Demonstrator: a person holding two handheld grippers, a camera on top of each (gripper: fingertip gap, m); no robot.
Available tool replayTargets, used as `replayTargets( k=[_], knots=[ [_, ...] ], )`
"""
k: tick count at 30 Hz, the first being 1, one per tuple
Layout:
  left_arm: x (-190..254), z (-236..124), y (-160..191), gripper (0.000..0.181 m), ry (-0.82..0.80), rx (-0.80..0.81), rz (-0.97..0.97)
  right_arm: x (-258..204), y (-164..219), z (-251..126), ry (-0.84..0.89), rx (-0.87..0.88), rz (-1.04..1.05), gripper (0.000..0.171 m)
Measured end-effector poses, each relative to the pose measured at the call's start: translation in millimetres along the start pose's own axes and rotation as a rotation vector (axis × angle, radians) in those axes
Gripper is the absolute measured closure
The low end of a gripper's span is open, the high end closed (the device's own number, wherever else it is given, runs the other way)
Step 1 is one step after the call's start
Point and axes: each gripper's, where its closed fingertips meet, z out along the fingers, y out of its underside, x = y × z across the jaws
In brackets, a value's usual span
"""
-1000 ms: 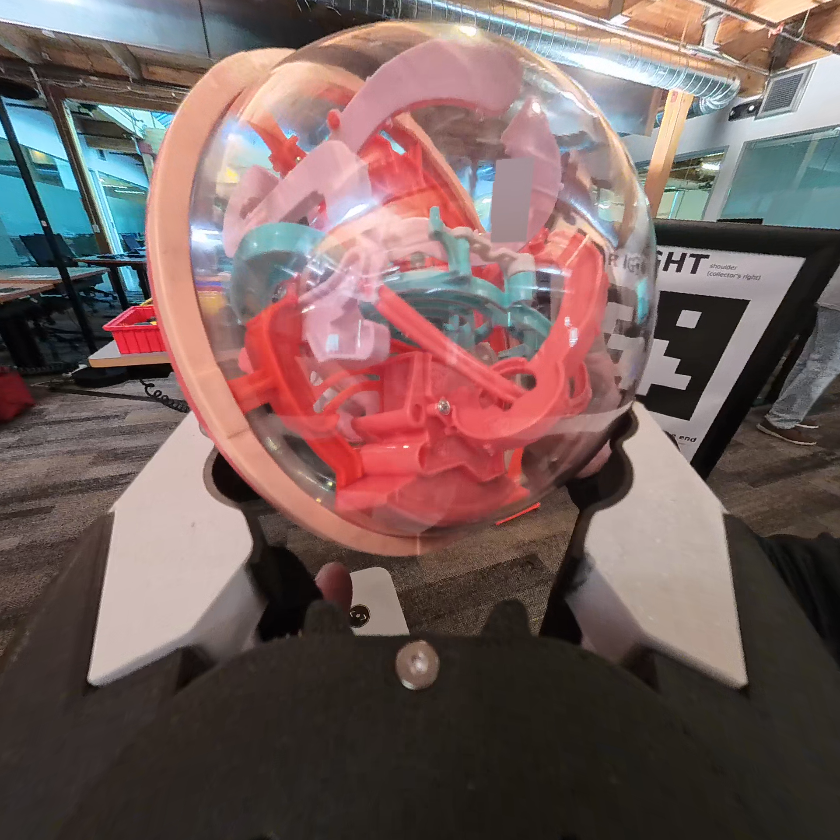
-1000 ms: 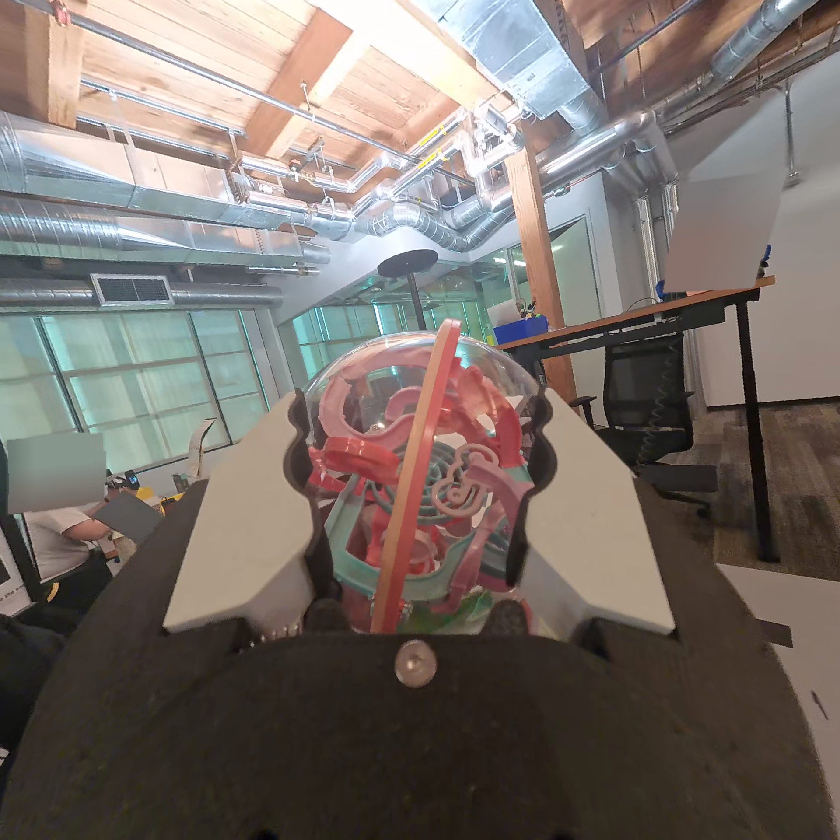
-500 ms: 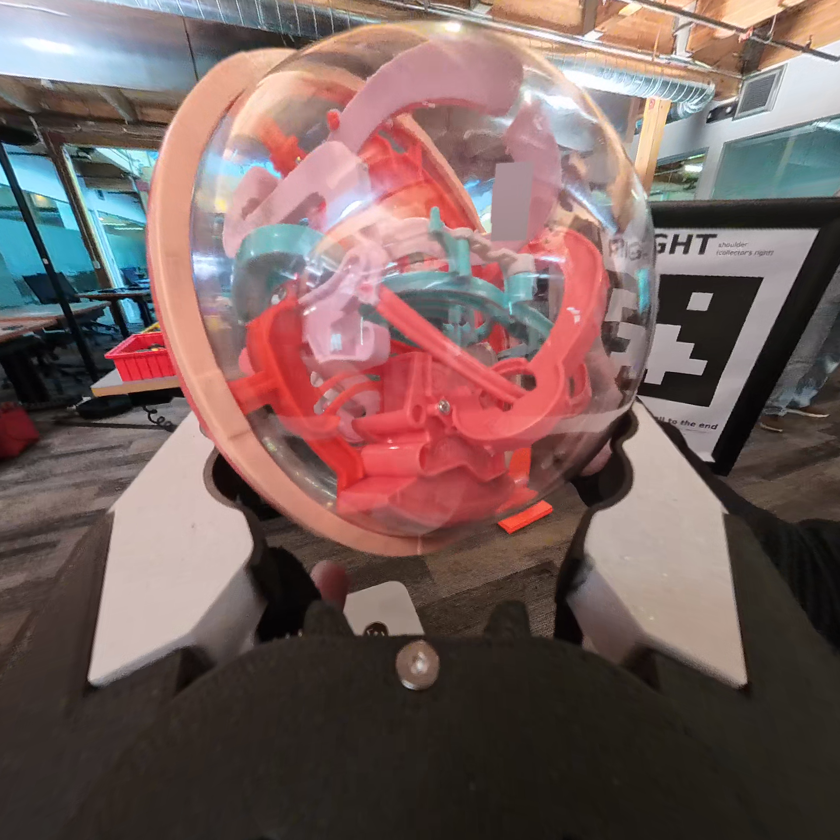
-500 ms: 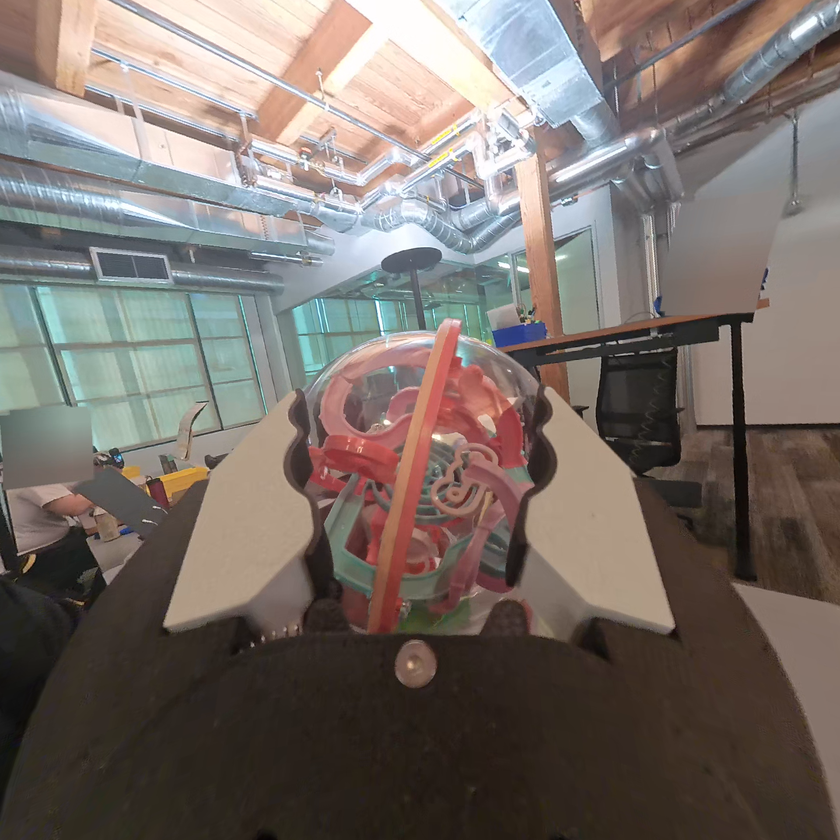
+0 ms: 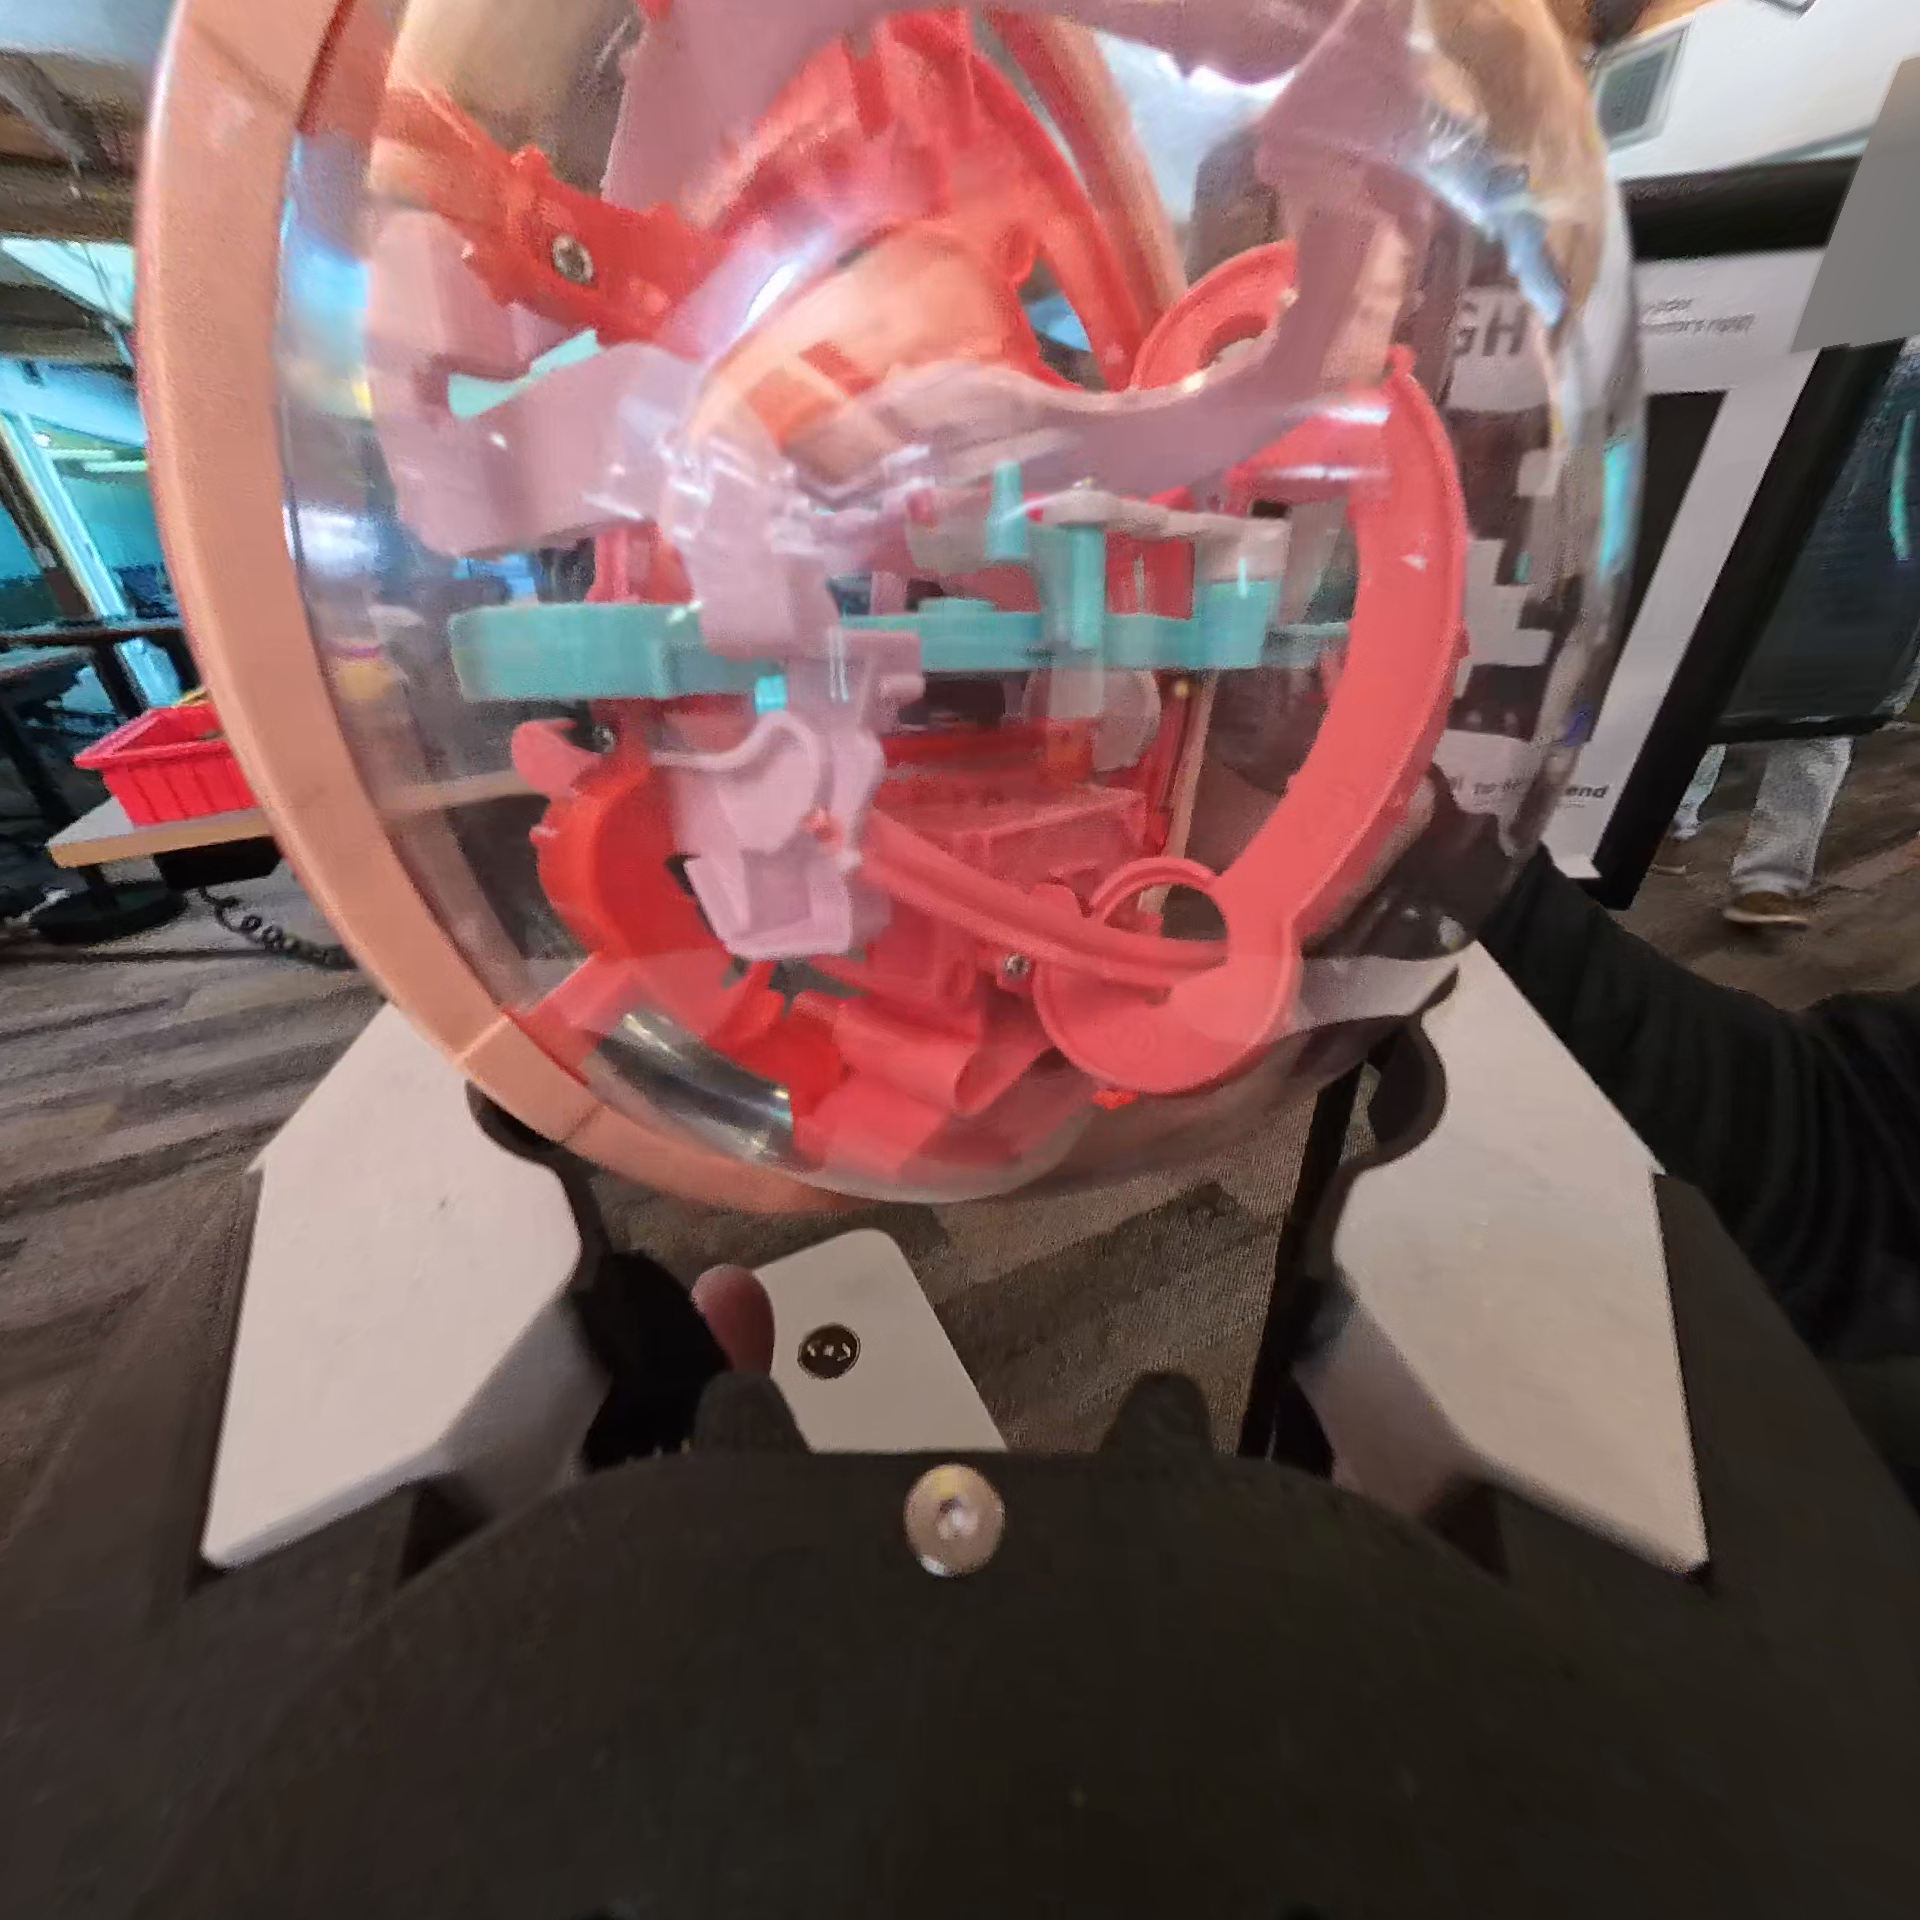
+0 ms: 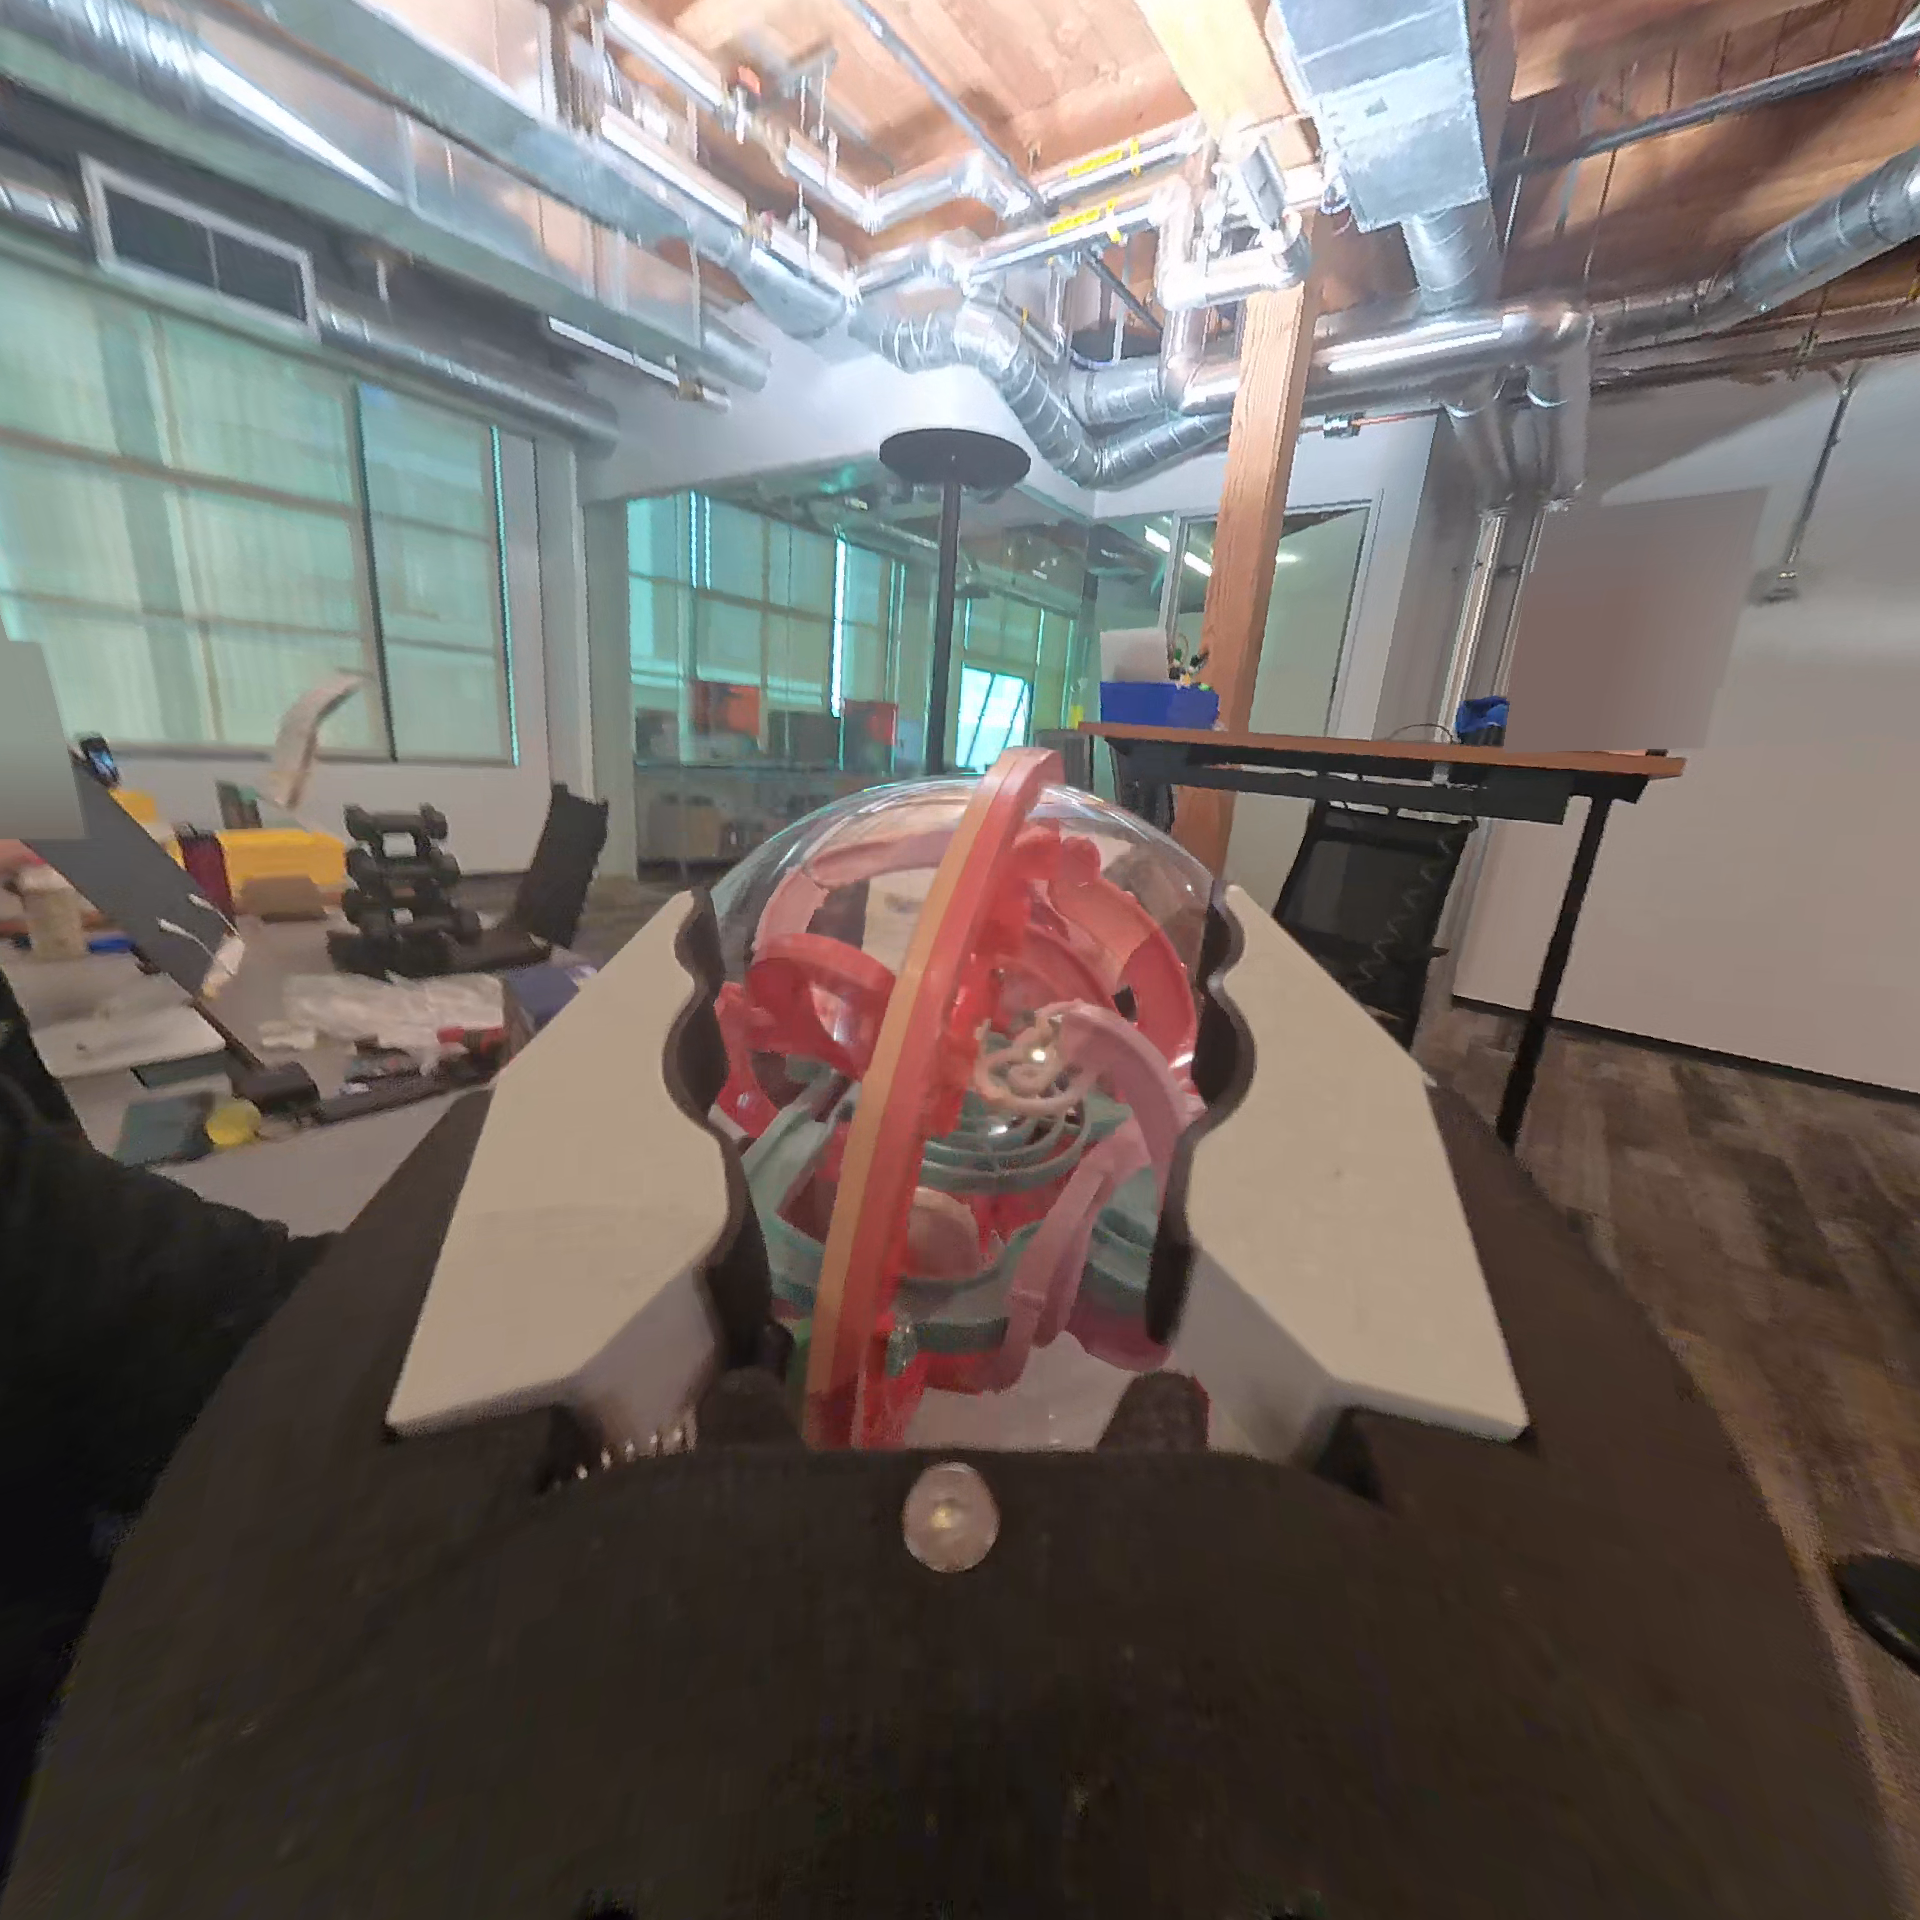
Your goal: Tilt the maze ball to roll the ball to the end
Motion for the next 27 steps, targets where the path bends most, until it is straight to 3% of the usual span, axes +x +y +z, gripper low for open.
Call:
replayTargets(
  k=[5, 10, 20, 27],
  knots=[
    [-1.9, 2.0, 14.1, 0.024, 0.035, 0.047, -0.036, 2.1, 16.1, -0.8, 0.008, -0.05, -0.03, 0.079],
    [-10.6, 3.4, 59.2, 0.024, 0.046, -0.008, -0.051, 11.7, 58.2, -13.4, 0.044, -0.061, -0.019, 0.076],
    [-29.8, -2.2, 223.9, 0.024, 0.036, -0.469, -0.146, 48.4, 179.8, -55.2, 0.076, -0.07, 0.16, 0.081],
    [-42.7, -17.4, 294.7, 0.025, 0.008, -0.721, -0.177, 64.6, 236.8, -70.0, 0.099, -0.066, 0.215, 0.083]
  ],
)
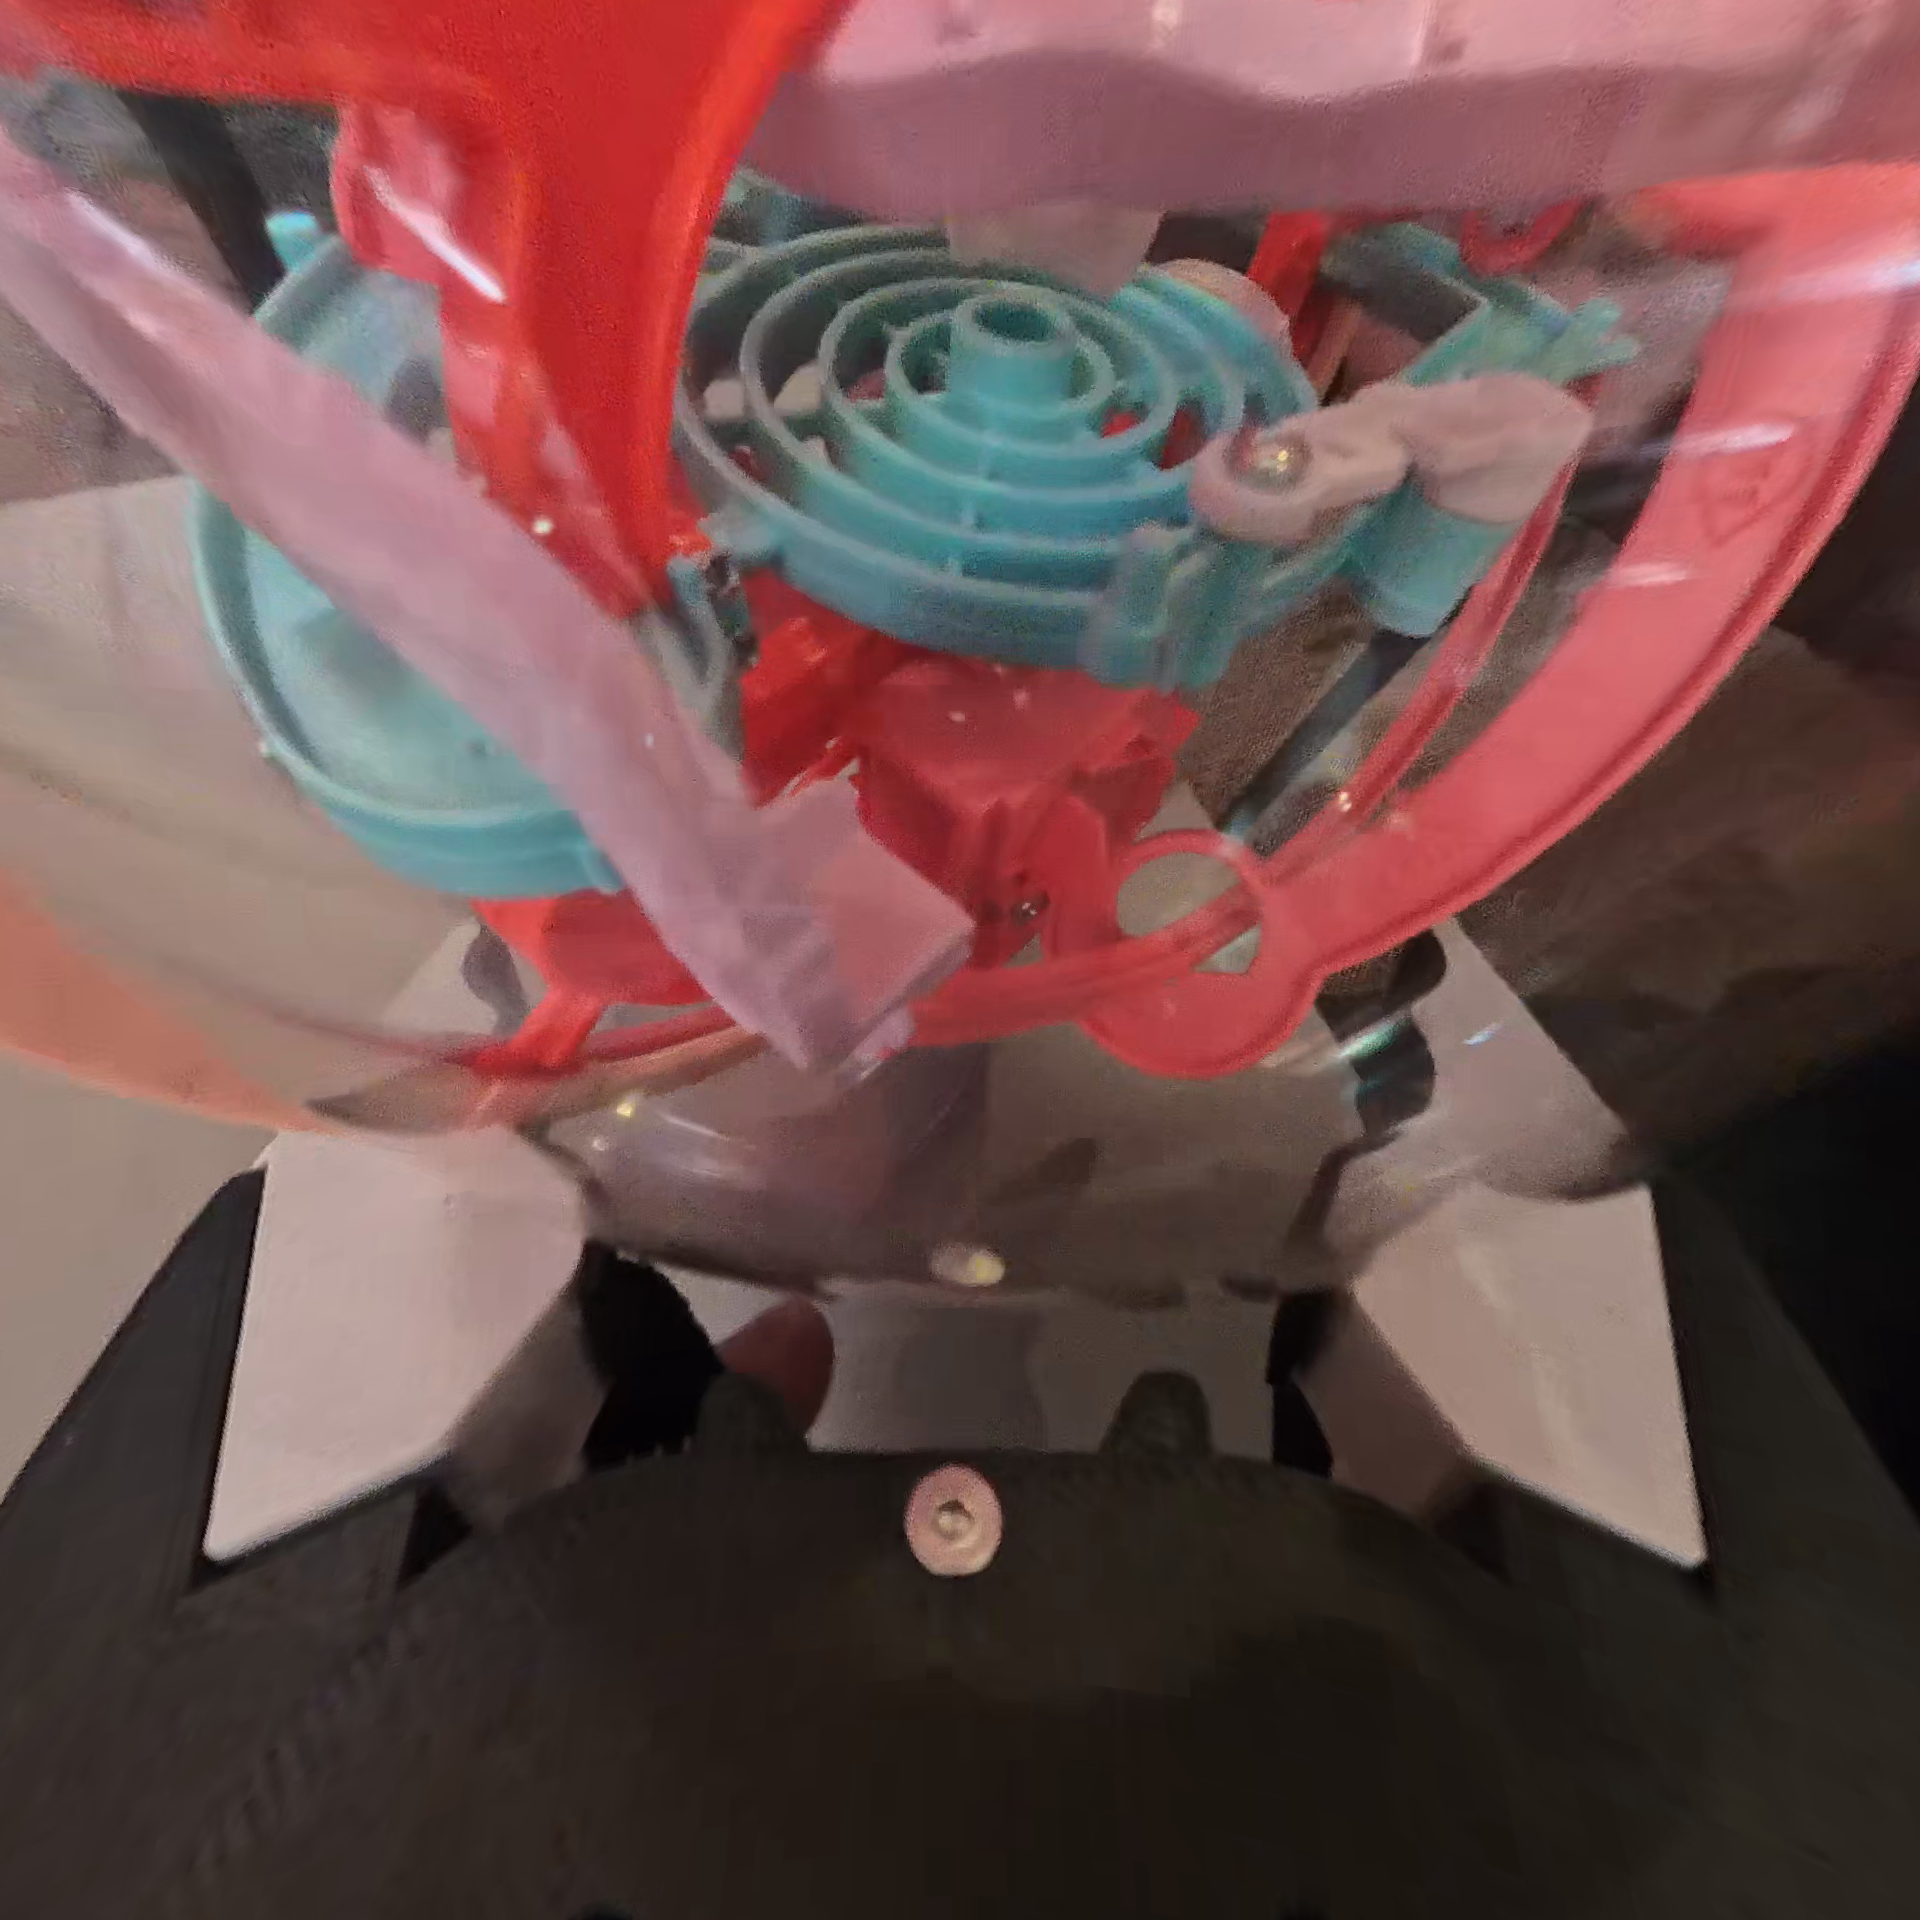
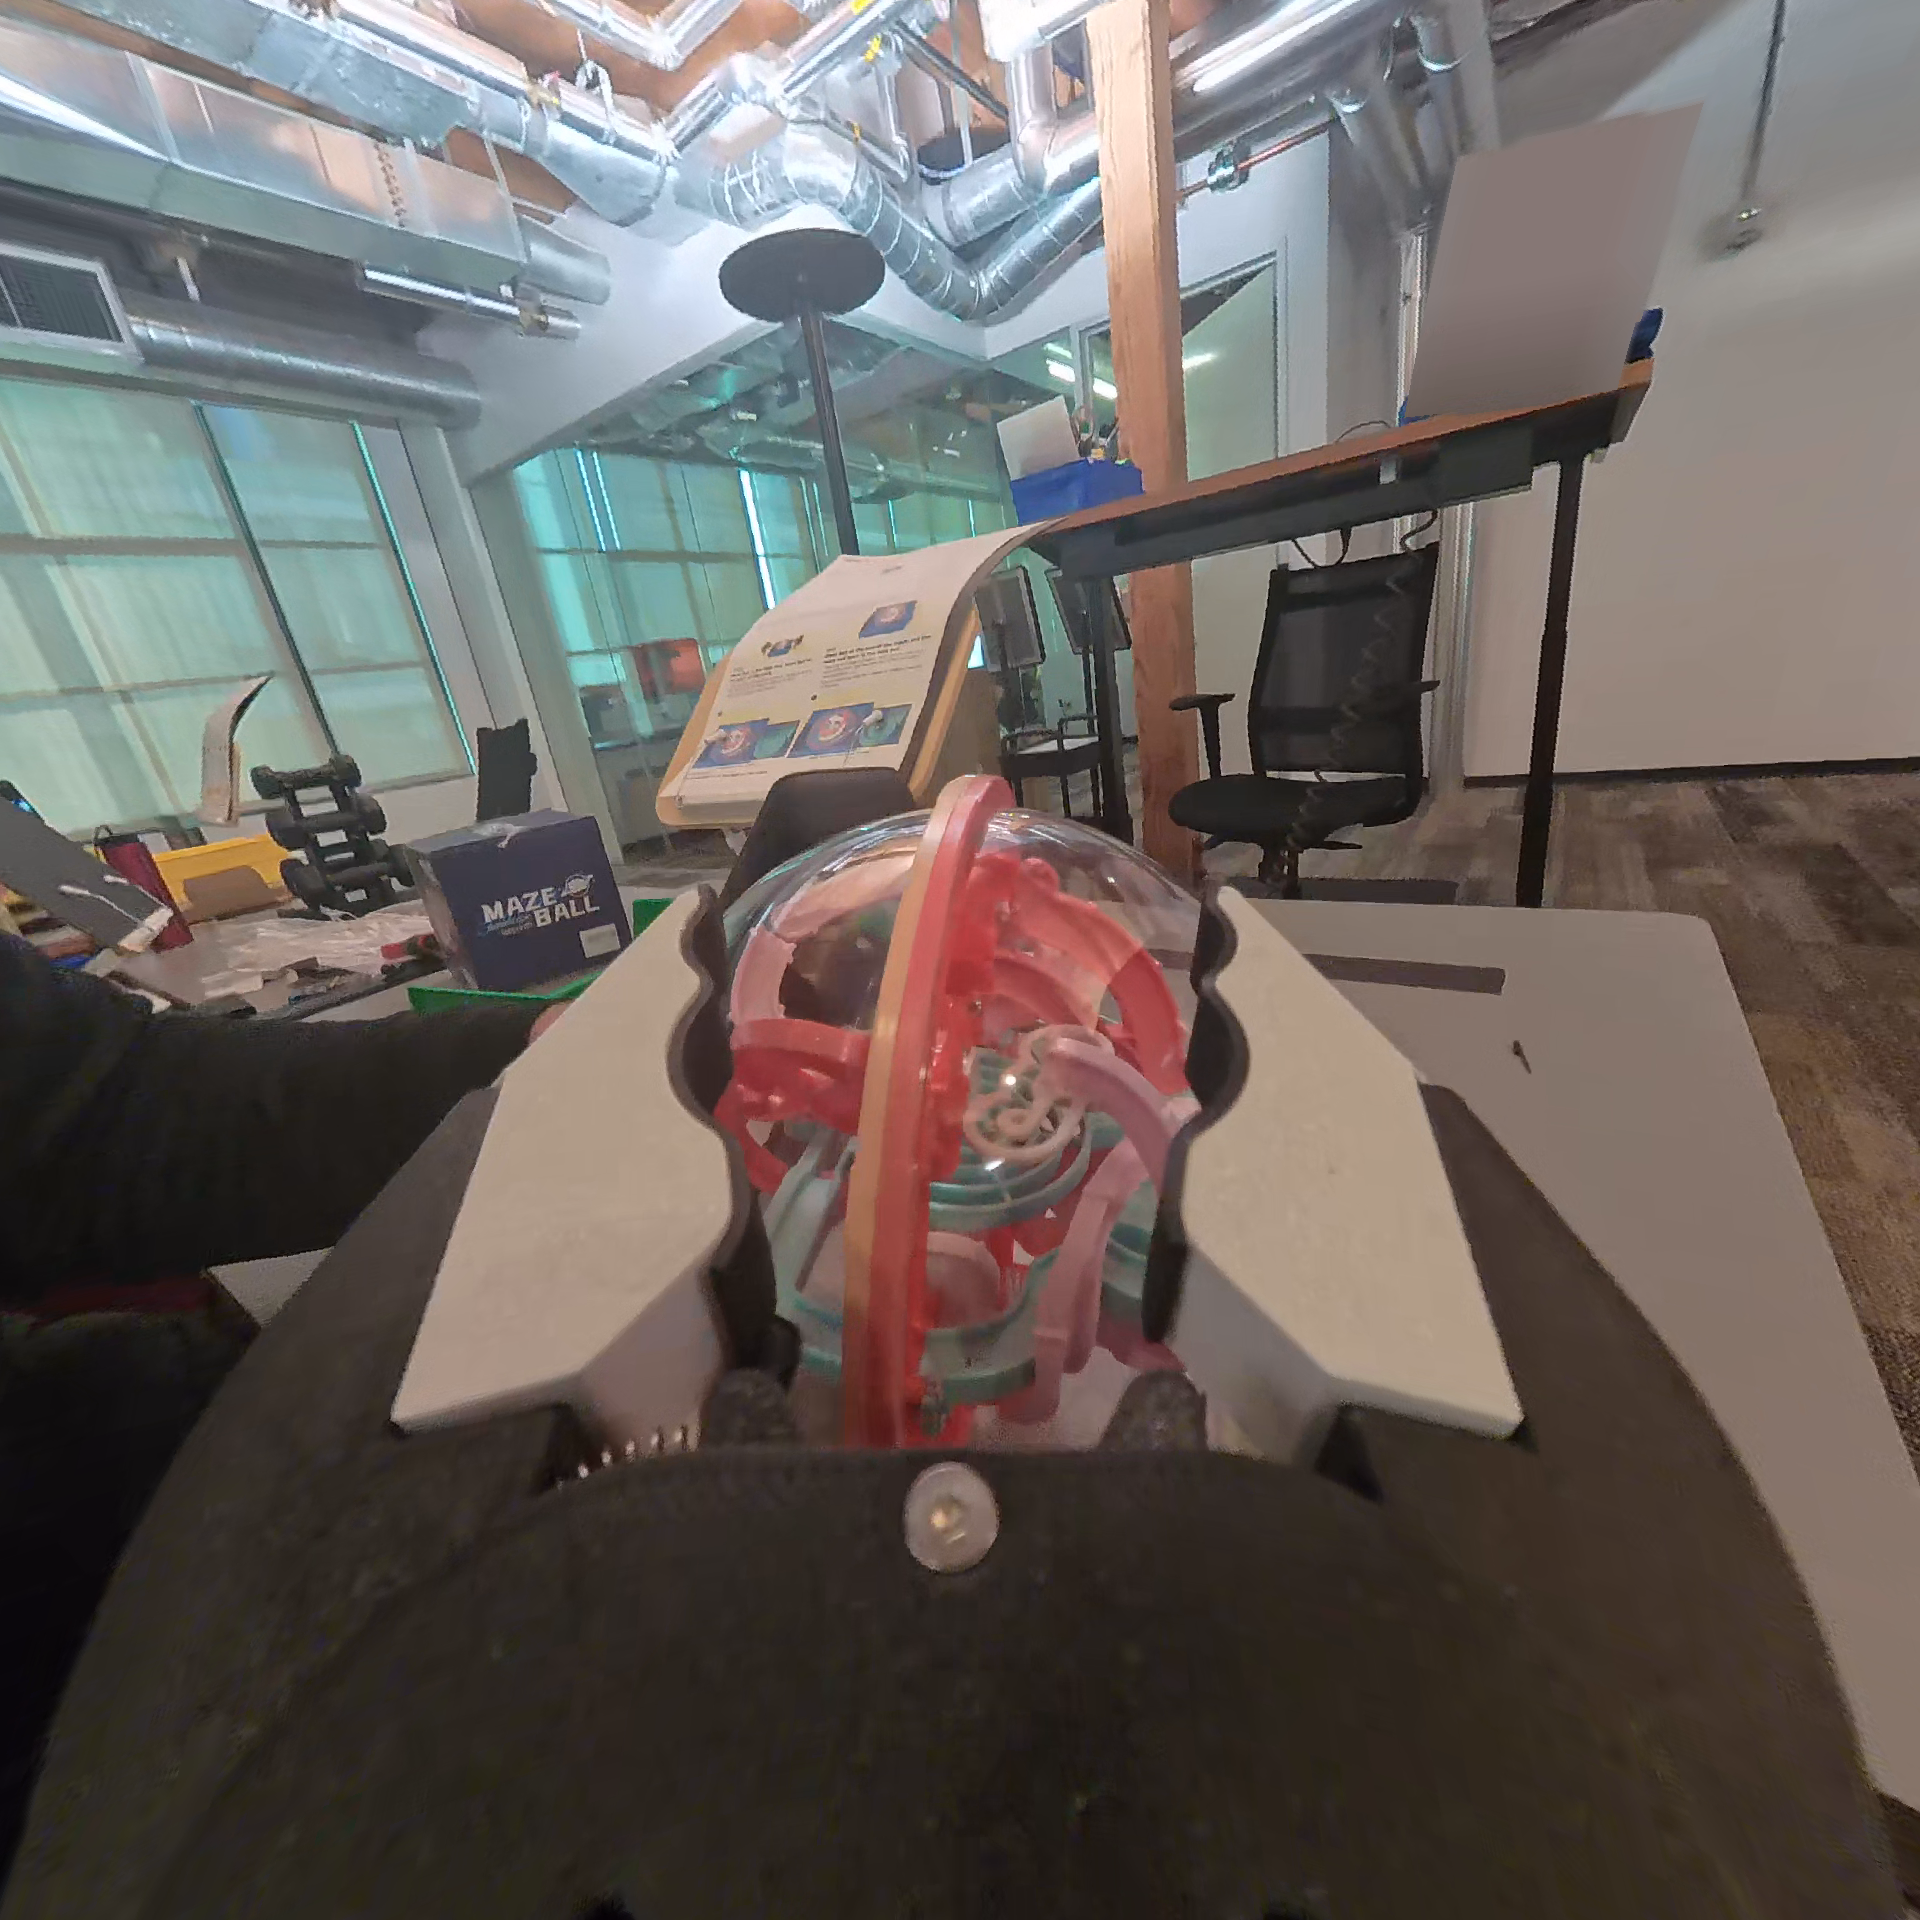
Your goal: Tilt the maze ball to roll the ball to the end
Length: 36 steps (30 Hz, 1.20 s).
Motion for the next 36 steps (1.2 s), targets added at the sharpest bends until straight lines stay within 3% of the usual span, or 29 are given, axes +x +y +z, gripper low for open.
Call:
replayTargets(
  k=[8, 19, 21, 24, 28, 31, 34, 36],
  knots=[
    [-25.4, 15.1, 39.9, 0.024, -0.005, -0.203, -0.072, 28.0, 35.4, -3.6, 0.044, 0.009, 0.054, 0.084],
    [-28.0, 16.2, 52.9, 0.024, -0.004, -0.162, -0.13, 23.5, 46.8, 2.0, 0.035, -0.067, 0.009, 0.087],
    [-28.7, 10.1, 55.7, 0.024, -0.019, -0.13, -0.151, 23.5, 44.2, 0.2, 0.028, -0.073, 0.011, 0.086],
    [-26.4, 4.0, 61.8, 0.024, -0.037, -0.09, -0.151, 36.7, 48.0, -5.8, 0.039, -0.11, 0.031, 0.07],
    [-14.8, -9.8, 59.9, 0.024, -0.049, -0.025, -0.181, 64.6, 52.2, -15.5, 0.009, -0.134, 0.114, 0.036],
    [-4.7, -36.6, 33.6, 0.024, -0.107, 0.168, -0.23, 59.3, 69.8, -13.0, -0.168, -0.219, 0.23, 0.027],
    [-2.2, -67.2, -5.7, 0.026, -0.194, 0.402, -0.248, 44.9, 88.5, -5.7, -0.279, -0.32, 0.247, 0.029],
    [3.3, -66.9, -23.0, 0.039, -0.184, 0.452, -0.254, 35.9, 90.9, 0.7, -0.29, -0.335, 0.222, 0.028]
  ],
)
